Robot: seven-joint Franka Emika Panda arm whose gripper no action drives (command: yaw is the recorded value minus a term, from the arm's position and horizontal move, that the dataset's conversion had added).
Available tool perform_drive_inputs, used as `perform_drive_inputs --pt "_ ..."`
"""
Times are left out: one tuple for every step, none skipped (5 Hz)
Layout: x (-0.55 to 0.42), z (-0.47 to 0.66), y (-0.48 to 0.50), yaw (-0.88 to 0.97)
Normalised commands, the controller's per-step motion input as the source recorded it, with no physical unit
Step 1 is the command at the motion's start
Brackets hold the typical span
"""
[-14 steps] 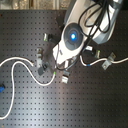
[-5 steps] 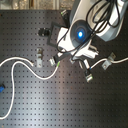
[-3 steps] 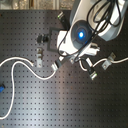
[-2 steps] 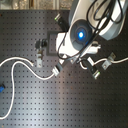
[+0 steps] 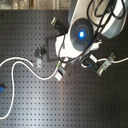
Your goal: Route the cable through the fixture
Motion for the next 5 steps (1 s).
perform_drive_inputs --pt "-0.018 0.66 -0.007 0.0" --pt "0.021 0.0 0.002 0.0" --pt "0.009 0.01 0.001 0.0" --pt "-0.106 0.38 0.033 -0.19" --pt "-0.004 0.22 0.054 -0.22"
